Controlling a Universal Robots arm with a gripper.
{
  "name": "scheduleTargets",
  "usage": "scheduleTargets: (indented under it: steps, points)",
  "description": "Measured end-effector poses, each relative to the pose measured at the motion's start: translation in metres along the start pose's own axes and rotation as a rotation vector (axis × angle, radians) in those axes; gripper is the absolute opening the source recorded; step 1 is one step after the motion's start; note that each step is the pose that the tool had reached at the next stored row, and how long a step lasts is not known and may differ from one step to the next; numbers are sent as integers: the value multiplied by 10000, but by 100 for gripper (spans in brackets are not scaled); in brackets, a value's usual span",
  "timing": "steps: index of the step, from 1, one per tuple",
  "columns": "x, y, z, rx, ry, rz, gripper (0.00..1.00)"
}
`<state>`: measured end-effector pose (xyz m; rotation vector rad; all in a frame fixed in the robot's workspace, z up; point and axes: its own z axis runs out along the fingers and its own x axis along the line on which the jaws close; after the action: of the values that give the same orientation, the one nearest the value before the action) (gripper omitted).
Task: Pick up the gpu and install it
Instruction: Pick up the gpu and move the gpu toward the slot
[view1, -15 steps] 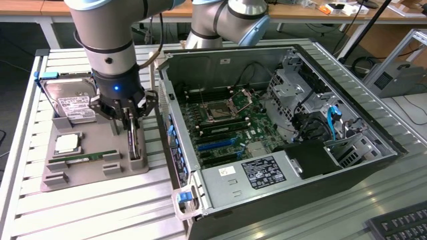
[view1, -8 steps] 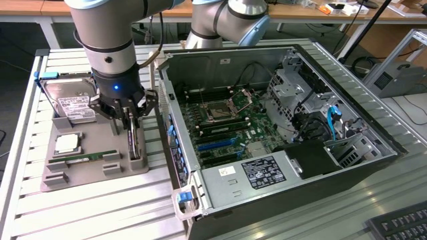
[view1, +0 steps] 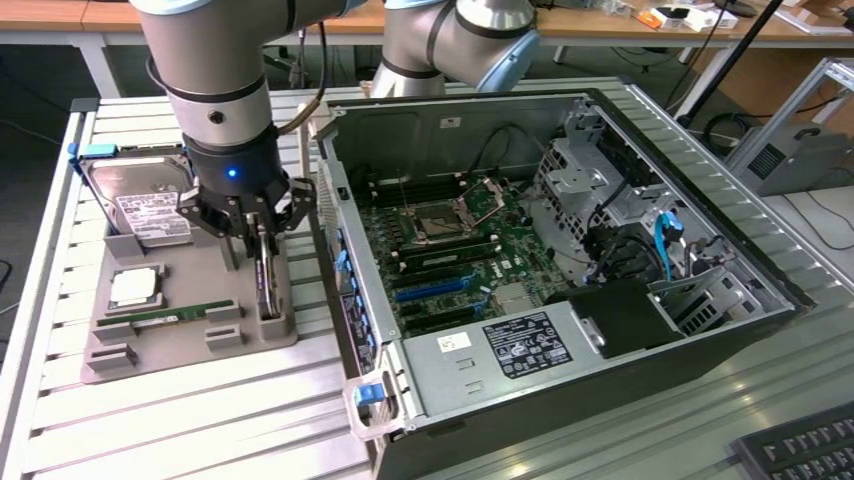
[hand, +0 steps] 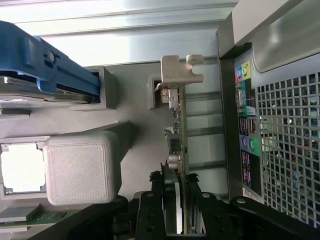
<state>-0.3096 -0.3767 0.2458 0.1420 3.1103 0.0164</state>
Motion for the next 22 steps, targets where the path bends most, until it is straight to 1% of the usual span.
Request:
scheduleTargets:
  steps: [22]
  points:
    - [-3, 1, -109, -17, 0, 0, 30]
